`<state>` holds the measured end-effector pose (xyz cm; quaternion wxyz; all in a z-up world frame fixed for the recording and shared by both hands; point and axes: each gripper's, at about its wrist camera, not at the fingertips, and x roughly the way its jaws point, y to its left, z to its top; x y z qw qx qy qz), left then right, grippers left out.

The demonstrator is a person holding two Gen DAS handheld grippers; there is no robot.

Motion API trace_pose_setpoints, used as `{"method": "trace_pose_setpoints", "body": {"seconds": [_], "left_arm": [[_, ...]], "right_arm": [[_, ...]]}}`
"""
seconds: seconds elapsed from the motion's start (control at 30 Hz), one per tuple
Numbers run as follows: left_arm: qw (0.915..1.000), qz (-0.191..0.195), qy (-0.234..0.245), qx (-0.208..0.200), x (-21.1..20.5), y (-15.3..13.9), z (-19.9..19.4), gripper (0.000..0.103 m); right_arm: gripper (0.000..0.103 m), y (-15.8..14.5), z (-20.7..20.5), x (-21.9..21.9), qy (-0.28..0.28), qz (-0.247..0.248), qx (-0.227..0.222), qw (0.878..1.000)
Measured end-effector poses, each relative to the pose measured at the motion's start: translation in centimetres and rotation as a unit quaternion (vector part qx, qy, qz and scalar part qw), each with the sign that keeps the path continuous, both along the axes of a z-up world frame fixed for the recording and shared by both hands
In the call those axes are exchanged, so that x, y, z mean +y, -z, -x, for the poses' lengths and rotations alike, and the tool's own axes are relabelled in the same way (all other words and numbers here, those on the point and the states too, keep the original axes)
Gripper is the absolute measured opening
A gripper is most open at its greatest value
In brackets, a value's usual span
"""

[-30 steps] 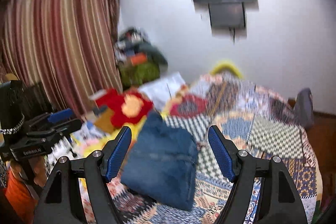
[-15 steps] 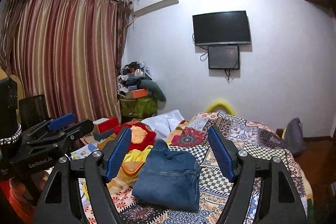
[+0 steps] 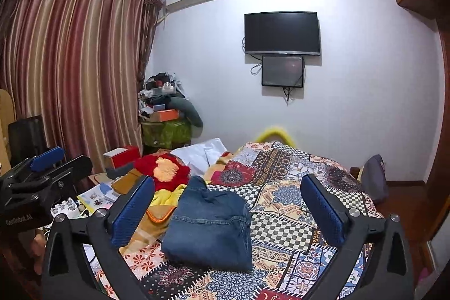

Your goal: Fold large clothes

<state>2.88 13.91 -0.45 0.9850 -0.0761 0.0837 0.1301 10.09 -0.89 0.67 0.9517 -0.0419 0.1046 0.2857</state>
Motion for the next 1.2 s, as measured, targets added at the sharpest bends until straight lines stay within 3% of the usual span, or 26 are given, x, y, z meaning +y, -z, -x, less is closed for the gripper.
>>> {"method": "trace_pose_setpoints", "body": {"seconds": [0.77,1.2], "left_arm": [[0.9996,-0.025,-0.005,0.008,-0.8,0.3,-0.3,0.103],[0.9997,-0.019,-0.005,0.014,-0.2,0.5,-0.6,0.103]], "right_arm": [[0.103,0.2,-0.8,-0.4,0.0,-0.006,0.024,1.0],[0.103,0.2,-0.7,-0.5,0.003,-0.006,0.021,1.0]]}}
